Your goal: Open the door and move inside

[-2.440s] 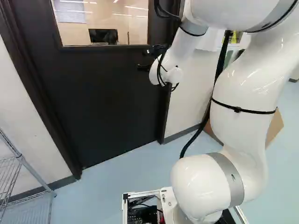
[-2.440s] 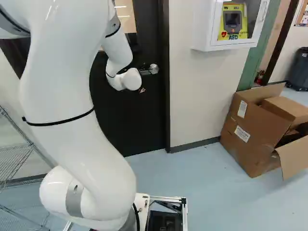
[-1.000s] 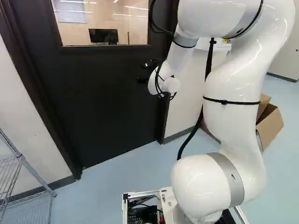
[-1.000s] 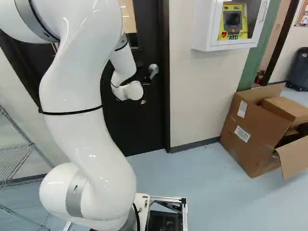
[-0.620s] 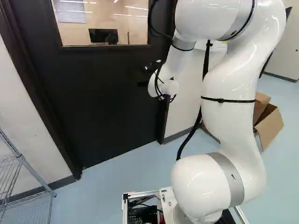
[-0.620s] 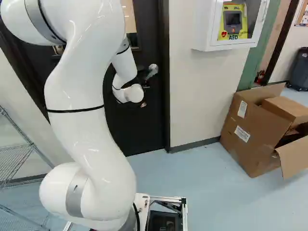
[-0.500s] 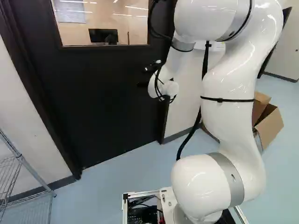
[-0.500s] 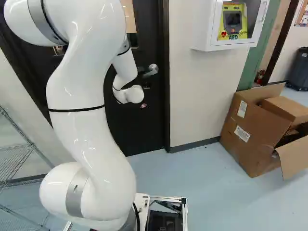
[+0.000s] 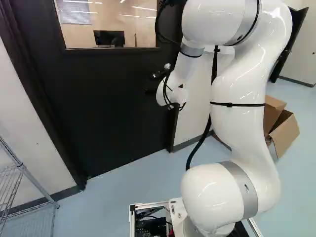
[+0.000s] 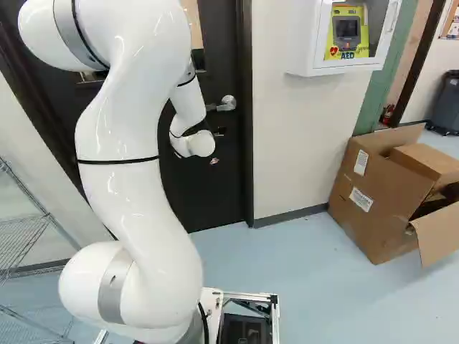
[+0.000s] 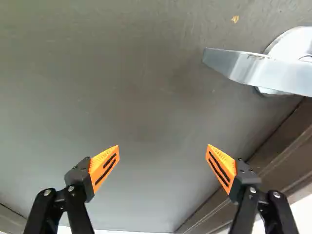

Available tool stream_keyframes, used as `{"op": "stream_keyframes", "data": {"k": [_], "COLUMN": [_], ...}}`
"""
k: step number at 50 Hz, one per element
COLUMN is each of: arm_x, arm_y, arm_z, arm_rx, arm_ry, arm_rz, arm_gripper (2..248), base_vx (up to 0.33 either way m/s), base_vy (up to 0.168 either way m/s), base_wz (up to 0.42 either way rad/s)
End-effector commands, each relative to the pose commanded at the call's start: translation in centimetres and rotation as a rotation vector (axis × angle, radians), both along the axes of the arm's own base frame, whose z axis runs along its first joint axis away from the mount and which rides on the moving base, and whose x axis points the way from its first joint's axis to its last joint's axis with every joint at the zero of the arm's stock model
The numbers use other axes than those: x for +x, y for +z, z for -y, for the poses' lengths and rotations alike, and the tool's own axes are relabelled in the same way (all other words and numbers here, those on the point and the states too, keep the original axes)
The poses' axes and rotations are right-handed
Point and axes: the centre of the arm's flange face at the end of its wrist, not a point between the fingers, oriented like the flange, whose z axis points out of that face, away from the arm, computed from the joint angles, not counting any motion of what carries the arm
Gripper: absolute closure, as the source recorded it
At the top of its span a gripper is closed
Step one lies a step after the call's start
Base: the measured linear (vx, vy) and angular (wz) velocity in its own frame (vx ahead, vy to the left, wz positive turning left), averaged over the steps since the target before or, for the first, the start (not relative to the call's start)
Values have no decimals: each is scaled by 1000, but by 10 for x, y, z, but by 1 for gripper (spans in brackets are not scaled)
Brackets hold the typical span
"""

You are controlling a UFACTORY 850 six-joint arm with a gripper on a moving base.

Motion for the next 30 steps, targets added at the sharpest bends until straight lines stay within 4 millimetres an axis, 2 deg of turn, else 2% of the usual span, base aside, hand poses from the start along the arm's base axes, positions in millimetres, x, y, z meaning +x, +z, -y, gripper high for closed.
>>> {"op": "stream_keyframes", "data": {"k": [11,30], "arm_x": [-6,-21], "arm_y": [2,23], "arm_z": [0,2], "arm_rx": [0,1], "arm_ry": [0,-3], "arm_rz": [0,29], "arm_gripper": [3,3], "base_vx": [0,0], "base_vy": [0,0], "base_wz": [0,0]}}
